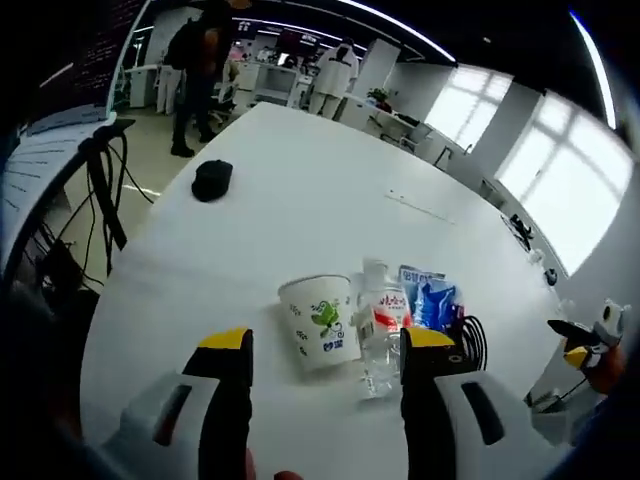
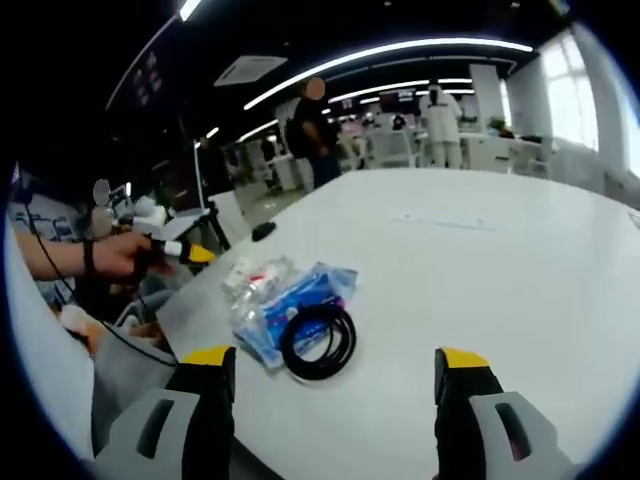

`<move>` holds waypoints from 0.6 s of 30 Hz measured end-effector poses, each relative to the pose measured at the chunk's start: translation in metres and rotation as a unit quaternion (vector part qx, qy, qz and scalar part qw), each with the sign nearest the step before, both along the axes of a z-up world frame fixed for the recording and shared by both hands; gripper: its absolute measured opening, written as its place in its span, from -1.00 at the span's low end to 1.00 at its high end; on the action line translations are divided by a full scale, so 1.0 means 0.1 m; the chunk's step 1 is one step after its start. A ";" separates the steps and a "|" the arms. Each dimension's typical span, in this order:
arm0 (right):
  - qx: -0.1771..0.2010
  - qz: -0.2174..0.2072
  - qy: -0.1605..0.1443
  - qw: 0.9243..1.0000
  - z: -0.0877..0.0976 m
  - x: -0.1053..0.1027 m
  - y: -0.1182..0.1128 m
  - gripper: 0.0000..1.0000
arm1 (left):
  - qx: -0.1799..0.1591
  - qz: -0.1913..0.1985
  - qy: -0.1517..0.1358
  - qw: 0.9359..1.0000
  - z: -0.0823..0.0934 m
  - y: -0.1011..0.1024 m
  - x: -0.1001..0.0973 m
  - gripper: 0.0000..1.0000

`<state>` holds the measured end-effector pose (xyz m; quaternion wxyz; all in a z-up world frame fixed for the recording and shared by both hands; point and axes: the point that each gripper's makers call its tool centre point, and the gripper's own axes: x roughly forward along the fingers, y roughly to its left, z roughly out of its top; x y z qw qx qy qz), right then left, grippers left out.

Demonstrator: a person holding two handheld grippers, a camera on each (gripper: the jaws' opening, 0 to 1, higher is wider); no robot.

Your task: Arrange the tabletop items into an orderly group along one side of the table until the central work area is clear of visible clutter.

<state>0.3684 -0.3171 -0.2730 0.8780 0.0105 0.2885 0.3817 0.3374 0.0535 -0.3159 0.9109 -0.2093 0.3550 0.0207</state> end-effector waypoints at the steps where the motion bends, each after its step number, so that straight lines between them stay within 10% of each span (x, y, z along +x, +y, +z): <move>1: 0.001 0.000 -0.003 1.000 0.01 0.01 0.00 0.68 | -0.004 0.003 0.003 1.000 -0.02 -0.01 0.01 0.17; 18: 0.001 -0.002 -0.011 1.000 0.15 -0.11 0.04 0.69 | -0.044 0.025 0.052 0.997 -0.34 -0.04 0.25 0.16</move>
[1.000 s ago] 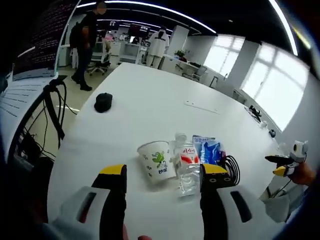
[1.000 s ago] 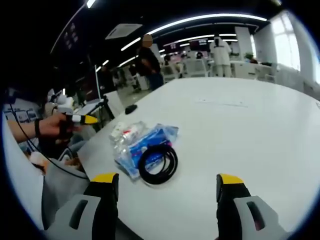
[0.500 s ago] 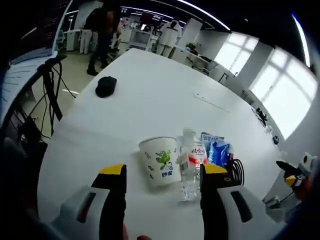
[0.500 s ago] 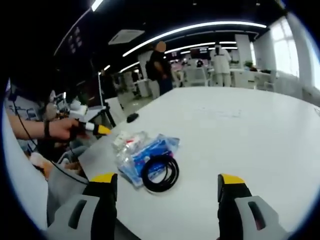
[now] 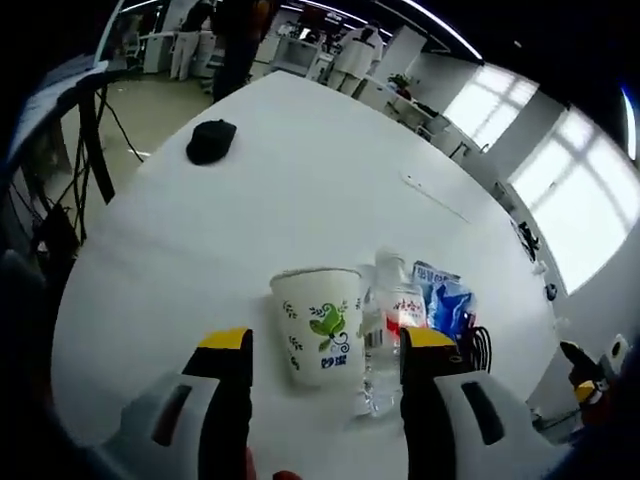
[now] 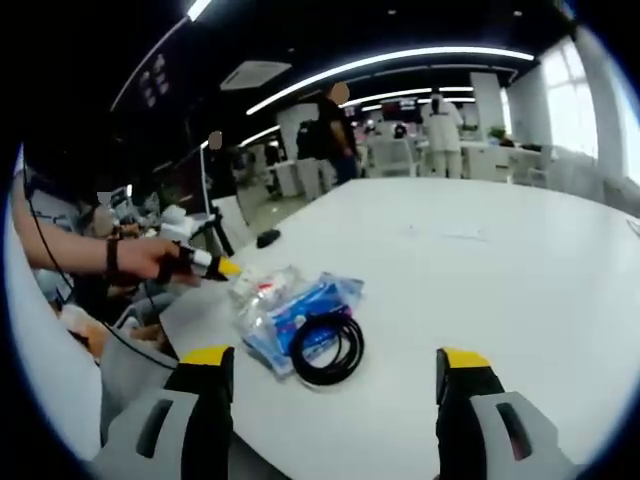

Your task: Arrange the tabletop items into an orderly group along one side of the table until the central work area is clear of visible clutter.

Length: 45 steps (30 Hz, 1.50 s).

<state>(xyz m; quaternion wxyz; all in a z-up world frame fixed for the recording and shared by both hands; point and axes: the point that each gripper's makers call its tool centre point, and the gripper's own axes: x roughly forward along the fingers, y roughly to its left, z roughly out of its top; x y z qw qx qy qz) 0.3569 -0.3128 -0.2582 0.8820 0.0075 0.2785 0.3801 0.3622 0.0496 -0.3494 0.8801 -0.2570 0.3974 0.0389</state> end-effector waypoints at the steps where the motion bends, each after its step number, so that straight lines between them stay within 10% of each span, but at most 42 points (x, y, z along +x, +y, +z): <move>1: 0.000 -0.001 0.000 1.000 0.00 -0.01 0.00 0.69 | -0.003 0.002 0.001 1.000 -0.02 0.01 0.03 0.16; 23: -0.004 -0.030 0.014 0.999 -0.06 -0.12 -0.22 0.68 | -0.006 -0.004 0.065 0.998 -0.41 -0.11 0.15 0.10; 45: -0.006 -0.025 0.017 1.000 -0.10 -0.09 -0.22 0.66 | 0.002 -0.009 0.055 0.998 -0.38 0.01 0.16 -0.23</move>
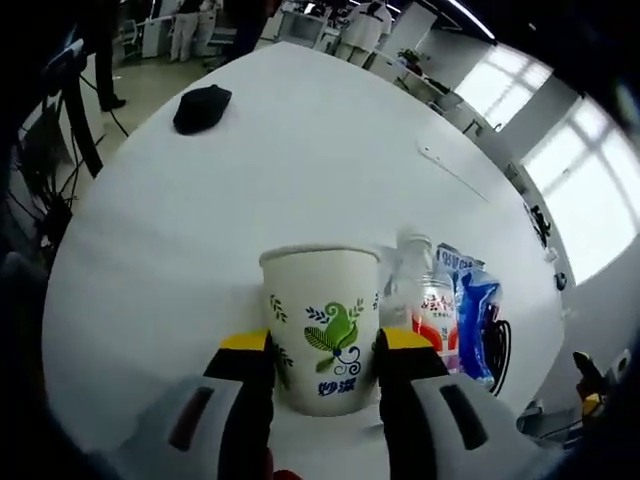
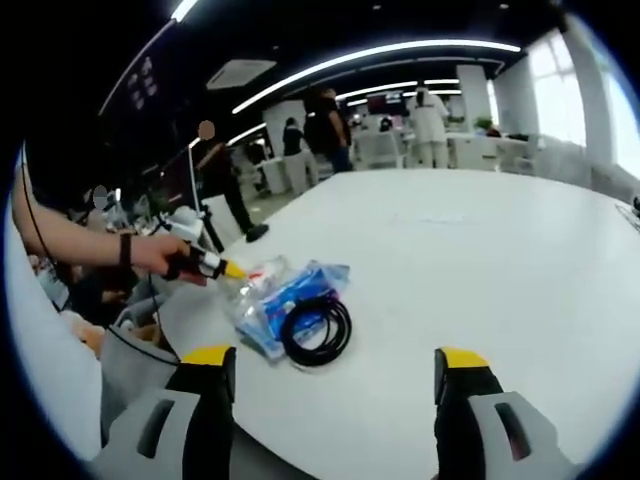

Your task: Arrange the tabletop items into an orderly group along one side of the table until the central work area is clear of visible clutter.

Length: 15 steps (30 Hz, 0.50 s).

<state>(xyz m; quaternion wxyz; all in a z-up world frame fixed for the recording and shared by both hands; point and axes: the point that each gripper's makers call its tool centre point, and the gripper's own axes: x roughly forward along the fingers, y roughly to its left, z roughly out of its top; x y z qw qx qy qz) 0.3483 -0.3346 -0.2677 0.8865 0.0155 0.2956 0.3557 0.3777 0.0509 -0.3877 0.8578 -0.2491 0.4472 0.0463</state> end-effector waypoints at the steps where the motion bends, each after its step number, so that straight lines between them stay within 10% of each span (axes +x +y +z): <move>1: 0.000 0.001 0.000 1.000 0.00 0.00 0.01 0.66 | -0.001 0.003 -0.003 1.000 0.01 0.05 -0.01 -0.23; 15: 0.008 0.007 -0.001 1.000 -0.01 0.05 0.08 0.65 | 0.013 0.008 -0.027 1.000 0.17 0.26 -0.08 -0.23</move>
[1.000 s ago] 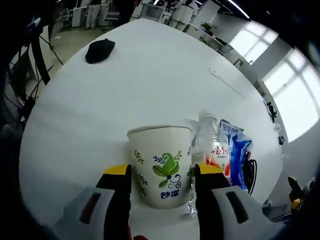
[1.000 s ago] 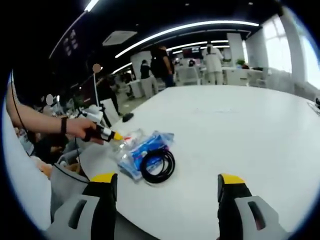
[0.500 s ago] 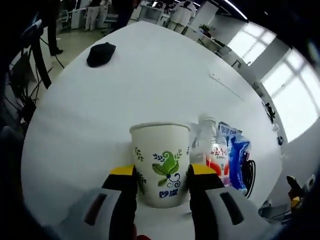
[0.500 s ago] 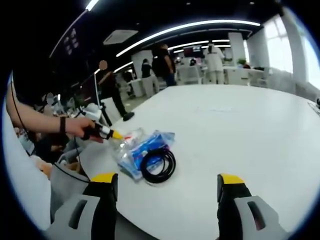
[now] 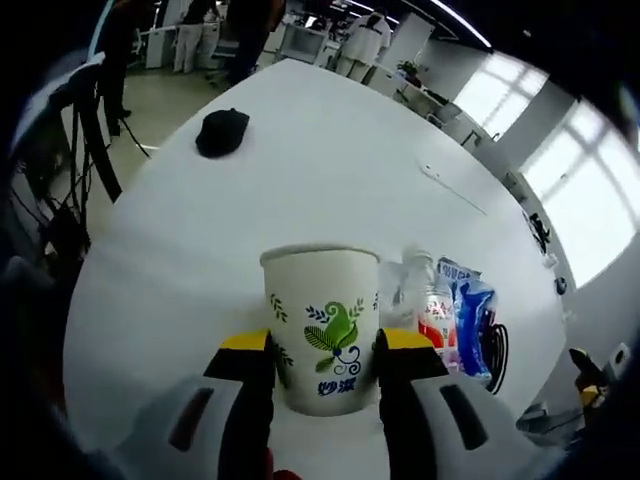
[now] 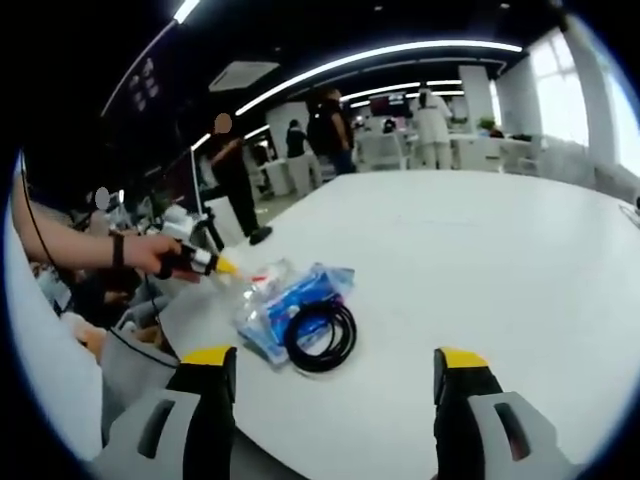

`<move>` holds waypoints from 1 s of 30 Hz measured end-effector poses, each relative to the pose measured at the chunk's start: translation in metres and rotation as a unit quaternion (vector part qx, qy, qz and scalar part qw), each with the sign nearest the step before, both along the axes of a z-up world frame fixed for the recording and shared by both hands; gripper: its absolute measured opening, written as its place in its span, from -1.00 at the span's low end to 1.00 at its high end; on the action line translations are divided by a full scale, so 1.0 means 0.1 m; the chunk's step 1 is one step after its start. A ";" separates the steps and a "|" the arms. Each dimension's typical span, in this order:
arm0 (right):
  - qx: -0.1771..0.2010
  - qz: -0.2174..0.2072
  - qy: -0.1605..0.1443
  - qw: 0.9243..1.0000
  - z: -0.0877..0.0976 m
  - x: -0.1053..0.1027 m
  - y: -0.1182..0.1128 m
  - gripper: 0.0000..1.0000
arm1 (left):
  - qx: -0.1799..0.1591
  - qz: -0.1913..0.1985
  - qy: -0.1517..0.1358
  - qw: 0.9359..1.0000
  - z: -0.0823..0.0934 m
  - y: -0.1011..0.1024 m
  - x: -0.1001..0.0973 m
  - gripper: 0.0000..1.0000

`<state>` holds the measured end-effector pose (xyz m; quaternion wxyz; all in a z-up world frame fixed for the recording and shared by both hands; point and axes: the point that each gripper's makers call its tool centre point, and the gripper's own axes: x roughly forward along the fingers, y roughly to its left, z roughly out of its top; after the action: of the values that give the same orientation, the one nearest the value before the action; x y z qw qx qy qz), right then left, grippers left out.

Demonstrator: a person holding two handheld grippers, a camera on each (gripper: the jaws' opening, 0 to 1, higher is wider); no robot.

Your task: Arrange the tabletop items into an orderly group along one side of the table until the central work area is clear of visible clutter.

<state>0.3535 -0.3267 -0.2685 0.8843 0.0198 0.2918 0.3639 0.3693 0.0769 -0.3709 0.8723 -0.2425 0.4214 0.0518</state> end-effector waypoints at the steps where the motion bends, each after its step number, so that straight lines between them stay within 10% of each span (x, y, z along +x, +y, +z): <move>1: 0.000 0.001 0.000 1.000 0.00 0.00 0.01 0.65 | 0.002 0.000 -0.003 1.000 0.03 0.01 -0.01 -0.23; 30: 0.004 0.041 0.000 0.999 -0.01 0.14 0.24 0.61 | 0.079 -0.099 -0.090 0.988 0.83 -0.14 -0.01 -0.23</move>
<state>0.3671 -0.3025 -0.2692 0.8687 0.0117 0.2911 0.4007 0.3688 0.0629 -0.2882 0.9240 -0.1334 0.3577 -0.0232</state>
